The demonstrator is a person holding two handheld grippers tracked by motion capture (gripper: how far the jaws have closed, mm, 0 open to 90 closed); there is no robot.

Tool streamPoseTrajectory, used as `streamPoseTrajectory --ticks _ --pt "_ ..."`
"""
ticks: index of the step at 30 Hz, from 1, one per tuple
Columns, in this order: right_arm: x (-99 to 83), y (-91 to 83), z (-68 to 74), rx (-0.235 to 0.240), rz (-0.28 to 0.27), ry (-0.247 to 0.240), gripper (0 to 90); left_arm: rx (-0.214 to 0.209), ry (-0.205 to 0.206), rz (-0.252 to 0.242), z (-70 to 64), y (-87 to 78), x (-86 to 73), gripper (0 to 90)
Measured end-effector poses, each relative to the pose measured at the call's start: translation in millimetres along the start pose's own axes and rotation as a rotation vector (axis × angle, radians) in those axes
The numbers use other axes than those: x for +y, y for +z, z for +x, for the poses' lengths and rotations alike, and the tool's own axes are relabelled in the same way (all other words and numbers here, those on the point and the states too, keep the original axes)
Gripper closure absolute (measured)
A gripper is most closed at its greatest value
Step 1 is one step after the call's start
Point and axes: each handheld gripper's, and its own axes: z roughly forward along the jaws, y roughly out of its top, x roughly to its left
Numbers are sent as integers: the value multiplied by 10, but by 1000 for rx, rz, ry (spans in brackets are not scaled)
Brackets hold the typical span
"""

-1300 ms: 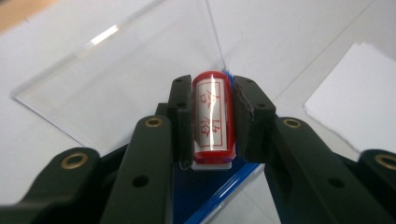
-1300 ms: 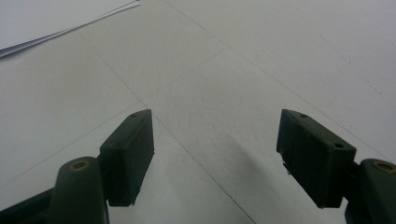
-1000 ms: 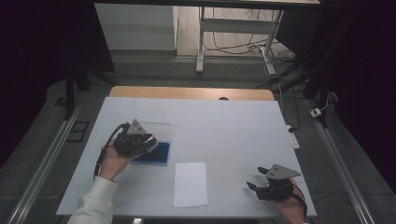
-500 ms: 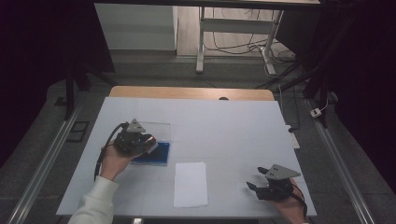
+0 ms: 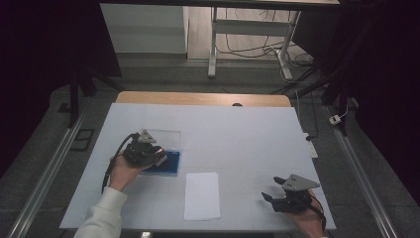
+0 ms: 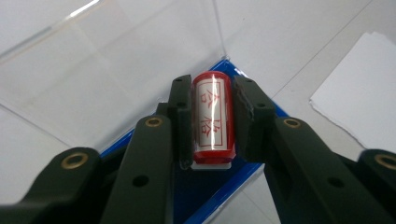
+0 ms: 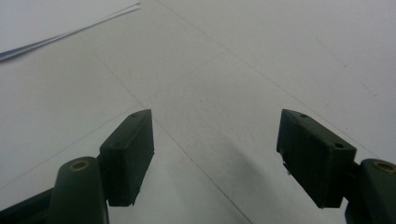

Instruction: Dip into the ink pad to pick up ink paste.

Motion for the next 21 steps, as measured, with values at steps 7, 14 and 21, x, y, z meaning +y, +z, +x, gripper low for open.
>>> streamPoseTrajectory --ticks 7,14,21 --pt "10 -5 8 2 -8 0 267 -2 -18 17 37 57 -39 699" --pt "8 -4 10 1 -6 1 268 0 -18 31 47 81 -60 700" --pt "10 7 20 3 1 -4 268 24 9 48 6 92 -42 701"
